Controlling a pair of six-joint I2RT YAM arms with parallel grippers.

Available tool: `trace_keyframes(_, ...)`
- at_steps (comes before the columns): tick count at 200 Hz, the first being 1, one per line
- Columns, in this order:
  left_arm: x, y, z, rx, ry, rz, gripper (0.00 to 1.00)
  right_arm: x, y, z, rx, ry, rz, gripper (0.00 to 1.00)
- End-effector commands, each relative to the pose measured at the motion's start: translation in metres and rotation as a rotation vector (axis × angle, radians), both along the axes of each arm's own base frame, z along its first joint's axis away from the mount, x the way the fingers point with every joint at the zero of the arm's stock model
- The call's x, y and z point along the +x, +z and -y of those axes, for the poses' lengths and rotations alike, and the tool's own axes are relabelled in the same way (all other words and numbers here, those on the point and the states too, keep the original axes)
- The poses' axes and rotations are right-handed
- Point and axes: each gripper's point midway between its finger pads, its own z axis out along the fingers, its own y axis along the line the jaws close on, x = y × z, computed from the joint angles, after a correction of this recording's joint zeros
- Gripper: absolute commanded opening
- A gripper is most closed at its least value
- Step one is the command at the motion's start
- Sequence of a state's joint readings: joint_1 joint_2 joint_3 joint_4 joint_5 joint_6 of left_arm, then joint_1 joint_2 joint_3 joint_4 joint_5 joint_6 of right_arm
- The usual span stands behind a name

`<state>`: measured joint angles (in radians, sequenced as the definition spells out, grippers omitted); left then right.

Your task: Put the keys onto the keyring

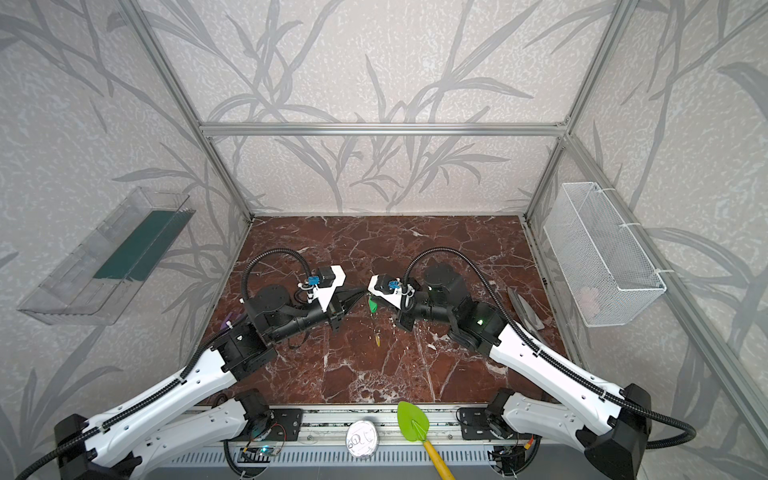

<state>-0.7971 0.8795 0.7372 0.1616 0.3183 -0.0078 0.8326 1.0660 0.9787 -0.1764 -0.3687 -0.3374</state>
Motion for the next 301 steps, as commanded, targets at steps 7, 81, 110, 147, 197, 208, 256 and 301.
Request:
trace_keyframes(7,-0.001,0.014,0.000,-0.067,-0.006,0.023,0.00,-0.005,0.014,-0.004,0.024,0.044,0.039,0.01)
trace_keyframes(81,-0.003,0.013,0.000,-0.122,-0.013,0.002,0.00,-0.019,0.009,-0.015,-0.011,0.156,0.076,0.00)
trace_keyframes(110,-0.004,0.011,0.000,-0.154,-0.018,-0.009,0.00,-0.025,0.007,-0.018,-0.024,0.207,0.073,0.00)
trace_keyframes(147,-0.005,0.013,-0.004,-0.192,-0.010,0.000,0.00,-0.016,-0.001,-0.010,-0.046,0.129,0.068,0.00)
trace_keyframes(197,-0.007,0.007,-0.004,-0.157,-0.014,0.011,0.00,-0.007,0.029,0.014,0.072,-0.022,0.108,0.20)
trace_keyframes(208,-0.010,0.006,-0.002,-0.153,-0.033,0.014,0.00,-0.002,0.035,0.018,0.093,-0.057,0.107,0.21)
trace_keyframes(256,-0.019,0.006,0.002,-0.153,-0.092,0.024,0.00,0.013,0.040,0.023,0.126,-0.103,0.041,0.21)
trace_keyframes(301,-0.026,0.011,0.004,-0.162,-0.133,0.040,0.00,0.004,0.026,0.007,0.103,0.001,-0.039,0.20)
